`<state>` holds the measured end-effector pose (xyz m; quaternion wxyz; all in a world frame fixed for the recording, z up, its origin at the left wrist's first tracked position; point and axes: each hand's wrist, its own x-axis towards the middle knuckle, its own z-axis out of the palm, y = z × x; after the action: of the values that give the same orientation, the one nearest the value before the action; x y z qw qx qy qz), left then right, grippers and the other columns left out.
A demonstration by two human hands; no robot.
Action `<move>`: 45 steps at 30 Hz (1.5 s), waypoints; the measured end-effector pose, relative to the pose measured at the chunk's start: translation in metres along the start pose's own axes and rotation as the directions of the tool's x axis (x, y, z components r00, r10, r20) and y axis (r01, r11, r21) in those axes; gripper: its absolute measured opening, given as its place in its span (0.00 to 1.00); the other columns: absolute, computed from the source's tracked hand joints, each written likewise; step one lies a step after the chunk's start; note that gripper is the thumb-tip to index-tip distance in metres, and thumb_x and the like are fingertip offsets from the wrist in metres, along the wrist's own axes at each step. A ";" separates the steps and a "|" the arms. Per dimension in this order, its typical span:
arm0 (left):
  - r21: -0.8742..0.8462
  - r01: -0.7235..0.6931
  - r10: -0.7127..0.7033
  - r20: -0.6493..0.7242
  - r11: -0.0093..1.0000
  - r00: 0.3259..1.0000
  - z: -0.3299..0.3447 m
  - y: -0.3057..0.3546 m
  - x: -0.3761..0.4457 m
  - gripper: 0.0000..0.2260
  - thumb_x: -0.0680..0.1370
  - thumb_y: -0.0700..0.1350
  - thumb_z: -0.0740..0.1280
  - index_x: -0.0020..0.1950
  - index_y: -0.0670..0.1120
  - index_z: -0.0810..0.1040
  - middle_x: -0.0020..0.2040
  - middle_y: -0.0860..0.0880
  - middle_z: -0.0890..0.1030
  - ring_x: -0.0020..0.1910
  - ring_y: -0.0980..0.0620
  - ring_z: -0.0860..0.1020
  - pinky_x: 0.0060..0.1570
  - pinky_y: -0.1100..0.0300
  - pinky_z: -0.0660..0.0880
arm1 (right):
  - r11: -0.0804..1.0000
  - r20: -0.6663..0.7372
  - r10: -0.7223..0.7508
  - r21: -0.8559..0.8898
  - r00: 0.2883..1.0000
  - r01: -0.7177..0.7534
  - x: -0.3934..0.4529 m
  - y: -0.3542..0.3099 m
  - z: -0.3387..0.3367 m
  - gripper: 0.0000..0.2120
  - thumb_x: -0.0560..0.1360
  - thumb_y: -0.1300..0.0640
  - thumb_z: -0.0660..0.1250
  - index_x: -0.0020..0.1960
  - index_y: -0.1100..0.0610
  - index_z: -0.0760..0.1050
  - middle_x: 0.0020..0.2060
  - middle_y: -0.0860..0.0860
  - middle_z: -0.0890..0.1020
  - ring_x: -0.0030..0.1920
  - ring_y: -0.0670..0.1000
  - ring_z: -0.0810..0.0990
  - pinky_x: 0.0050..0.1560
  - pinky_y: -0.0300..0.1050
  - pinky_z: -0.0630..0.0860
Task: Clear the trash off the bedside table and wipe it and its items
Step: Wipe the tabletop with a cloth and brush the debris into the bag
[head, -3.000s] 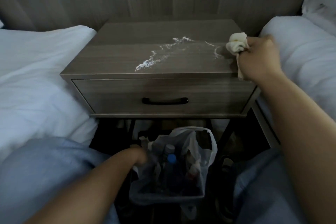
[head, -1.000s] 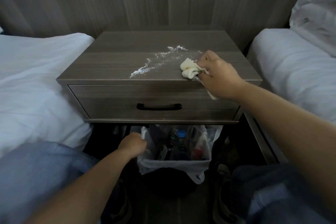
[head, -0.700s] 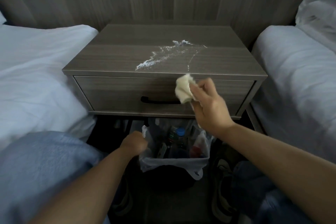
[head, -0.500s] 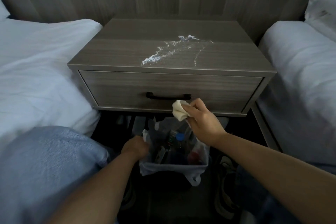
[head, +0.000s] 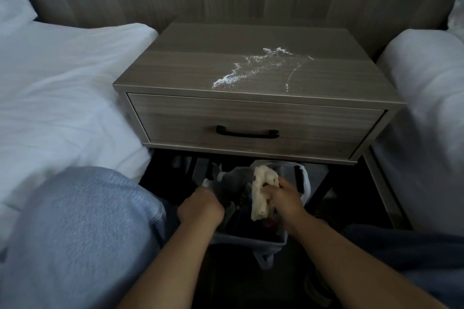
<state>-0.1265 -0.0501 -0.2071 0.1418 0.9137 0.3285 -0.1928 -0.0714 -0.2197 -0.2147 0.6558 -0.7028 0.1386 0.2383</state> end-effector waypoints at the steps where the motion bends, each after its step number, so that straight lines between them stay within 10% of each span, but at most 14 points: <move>1: -0.016 -0.046 0.044 -0.091 0.999 0.995 -0.003 0.002 -0.008 0.22 0.78 0.51 0.60 0.71 0.47 0.66 0.65 0.45 0.77 0.62 0.43 0.77 0.55 0.53 0.73 | 0.999 0.003 0.037 0.021 0.999 -0.037 0.001 0.004 0.000 0.09 0.76 0.65 0.64 0.49 0.52 0.77 0.44 0.54 0.82 0.48 0.56 0.80 0.48 0.50 0.78; 5: -0.474 -0.483 0.406 -0.262 0.736 0.875 -0.009 0.018 -0.029 0.22 0.83 0.52 0.55 0.78 0.52 0.60 0.76 0.54 0.64 0.72 0.58 0.63 0.66 0.62 0.63 | 0.992 0.043 0.088 0.086 0.995 -0.092 0.000 0.004 0.003 0.09 0.78 0.64 0.63 0.55 0.56 0.78 0.48 0.57 0.83 0.51 0.59 0.81 0.53 0.54 0.78; 10: -0.823 -0.396 0.618 -0.070 0.408 0.783 0.020 0.034 -0.047 0.22 0.84 0.55 0.53 0.78 0.57 0.57 0.78 0.58 0.58 0.72 0.66 0.56 0.67 0.69 0.56 | 0.974 0.123 0.052 0.211 0.991 -0.077 -0.003 -0.007 0.004 0.11 0.78 0.67 0.60 0.53 0.60 0.80 0.44 0.60 0.84 0.41 0.55 0.84 0.37 0.46 0.78; 15: -0.766 -0.333 0.334 -0.163 0.550 0.928 0.031 0.025 -0.039 0.20 0.82 0.59 0.52 0.69 0.55 0.73 0.67 0.53 0.75 0.67 0.59 0.71 0.59 0.67 0.65 | 0.949 -0.012 0.077 0.307 0.997 -0.069 -0.003 -0.018 0.003 0.10 0.79 0.65 0.61 0.56 0.58 0.78 0.49 0.59 0.83 0.51 0.60 0.81 0.55 0.54 0.78; 19: -0.724 -0.564 0.554 -0.301 0.397 0.776 0.028 0.022 -0.041 0.18 0.84 0.51 0.54 0.73 0.57 0.68 0.73 0.60 0.67 0.70 0.71 0.63 0.65 0.74 0.61 | 0.967 0.018 0.065 0.247 0.998 -0.068 -0.009 -0.022 0.006 0.11 0.78 0.67 0.60 0.56 0.62 0.78 0.45 0.60 0.84 0.44 0.57 0.83 0.41 0.47 0.79; 23: -0.675 -0.507 0.393 -0.332 0.537 0.858 0.031 0.018 -0.036 0.17 0.83 0.55 0.53 0.68 0.57 0.74 0.65 0.50 0.79 0.64 0.55 0.75 0.64 0.56 0.72 | 0.960 -0.004 0.052 0.276 0.999 -0.049 -0.013 -0.027 0.007 0.08 0.79 0.66 0.61 0.52 0.59 0.78 0.46 0.60 0.83 0.47 0.59 0.82 0.47 0.50 0.79; 27: -0.593 -0.693 0.524 -0.469 0.410 0.711 0.016 0.016 -0.042 0.19 0.82 0.49 0.55 0.72 0.64 0.66 0.69 0.62 0.71 0.68 0.68 0.67 0.62 0.74 0.65 | 0.974 0.008 0.026 0.224 1.000 -0.027 -0.019 -0.032 0.007 0.07 0.78 0.66 0.62 0.51 0.60 0.78 0.45 0.60 0.84 0.45 0.58 0.83 0.40 0.47 0.79; 31: -0.568 -0.536 0.427 -0.326 0.624 0.844 0.016 0.014 -0.033 0.16 0.83 0.46 0.57 0.70 0.52 0.73 0.59 0.49 0.80 0.56 0.51 0.78 0.50 0.65 0.71 | 0.987 -0.042 0.012 0.161 0.999 -0.005 -0.031 -0.042 0.005 0.08 0.77 0.65 0.63 0.55 0.61 0.78 0.49 0.61 0.83 0.50 0.60 0.82 0.50 0.53 0.80; 35: -0.709 -0.428 0.279 -0.325 0.561 0.904 0.003 0.019 -0.035 0.16 0.83 0.44 0.59 0.71 0.48 0.72 0.61 0.51 0.77 0.58 0.57 0.72 0.50 0.76 0.64 | 0.960 -0.050 -0.229 -0.176 0.972 0.217 -0.056 -0.075 -0.011 0.07 0.75 0.63 0.65 0.48 0.56 0.81 0.44 0.59 0.84 0.46 0.55 0.82 0.48 0.50 0.78; 39: -0.825 -0.357 0.296 -0.242 0.438 0.924 -0.010 0.029 -0.031 0.18 0.82 0.45 0.61 0.72 0.50 0.69 0.69 0.51 0.74 0.66 0.53 0.73 0.59 0.62 0.68 | 0.841 0.061 -0.452 -0.305 0.890 0.447 -0.081 -0.138 -0.034 0.07 0.73 0.64 0.67 0.41 0.54 0.81 0.31 0.45 0.82 0.33 0.42 0.79 0.33 0.37 0.75; 45: -0.754 -0.237 -0.021 -0.315 0.613 0.949 -0.004 0.006 -0.006 0.22 0.77 0.40 0.66 0.71 0.39 0.69 0.71 0.38 0.67 0.67 0.38 0.70 0.66 0.45 0.69 | 0.711 -0.203 -0.677 -0.429 0.707 0.558 -0.054 -0.245 -0.069 0.08 0.70 0.62 0.63 0.40 0.52 0.78 0.32 0.49 0.80 0.36 0.49 0.80 0.36 0.43 0.76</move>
<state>-0.1260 -0.0562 -0.2004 0.4870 0.7960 0.3402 0.1161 0.0177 -0.2691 0.0241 0.5325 -0.8388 -0.0386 -0.1065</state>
